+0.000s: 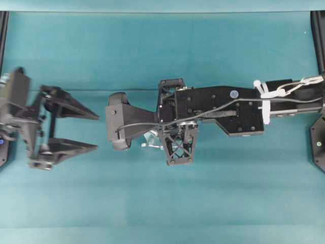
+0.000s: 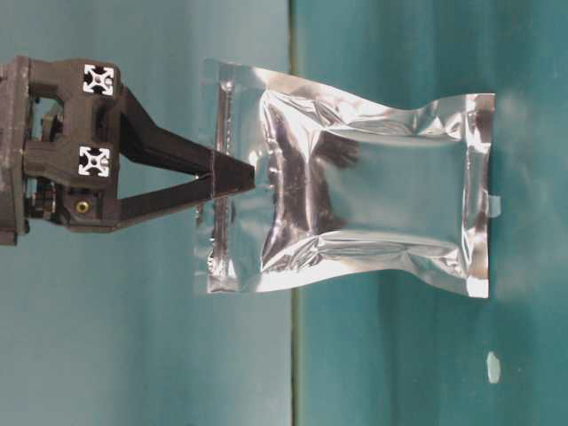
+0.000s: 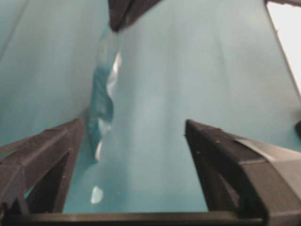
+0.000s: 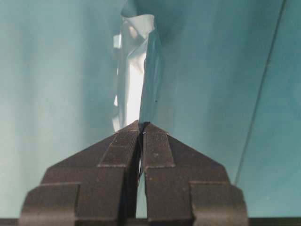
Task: Hand over the silver zip bag and make it stand upright.
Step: 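Move the open left gripper toward the hanging bag's lower edge, then close the left gripper on the bag's bottom edge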
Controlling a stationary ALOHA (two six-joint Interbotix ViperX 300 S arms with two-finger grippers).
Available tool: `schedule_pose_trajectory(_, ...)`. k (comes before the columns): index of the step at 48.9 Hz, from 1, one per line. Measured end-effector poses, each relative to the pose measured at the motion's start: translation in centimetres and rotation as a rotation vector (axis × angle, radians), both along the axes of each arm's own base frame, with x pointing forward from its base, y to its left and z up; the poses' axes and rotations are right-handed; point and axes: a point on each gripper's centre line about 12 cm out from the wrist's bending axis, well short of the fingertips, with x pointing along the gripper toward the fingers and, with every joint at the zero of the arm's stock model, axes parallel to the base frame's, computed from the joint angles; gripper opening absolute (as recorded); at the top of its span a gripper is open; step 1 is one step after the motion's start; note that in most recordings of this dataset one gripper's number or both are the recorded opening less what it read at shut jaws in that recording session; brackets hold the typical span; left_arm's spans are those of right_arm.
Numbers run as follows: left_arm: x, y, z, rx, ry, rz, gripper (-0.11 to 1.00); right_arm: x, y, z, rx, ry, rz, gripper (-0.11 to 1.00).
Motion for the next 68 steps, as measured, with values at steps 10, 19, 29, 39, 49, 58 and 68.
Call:
schedule_pose_trajectory(10, 1.4, 0.4, -3.0, 0.005, -0.005, 0.012, 0.92, 0.1, 0.0, -0.1, 0.002, -0.001, -0.001, 0.03)
schedule_pose_trajectory(19, 2.5, 1.3, -5.8, 0.004, -0.005, 0.042, 0.92, 0.1, -0.3, 0.1, 0.002, -0.006, -0.004, 0.03)
schedule_pose_trajectory(29, 4.6, 1.4, -8.6, -0.003, 0.022, 0.049, 0.92, 0.1, -0.8, -0.1, 0.002, -0.006, -0.018, 0.03)
schedule_pose_trajectory(39, 7.2, 1.5, -10.6, -0.004, 0.035, 0.049, 0.92, 0.1, -0.7, -0.1, 0.0, -0.006, -0.016, 0.03)
schedule_pose_trajectory(49, 9.3, 1.6, -11.8, -0.013, 0.02, 0.052, 0.91, 0.1, -0.7, -0.1, 0.0, -0.008, -0.016, 0.03)
schedule_pose_trajectory(58, 11.1, 1.6, -12.6, -0.015, 0.016, 0.053, 0.91, 0.2, -0.7, 0.0, 0.002, -0.015, -0.015, 0.03)
schedule_pose_trajectory(68, 12.0, 1.9, -12.8, -0.015, 0.008, 0.06, 0.91, 0.3, -0.7, 0.0, 0.003, -0.02, -0.015, 0.03)
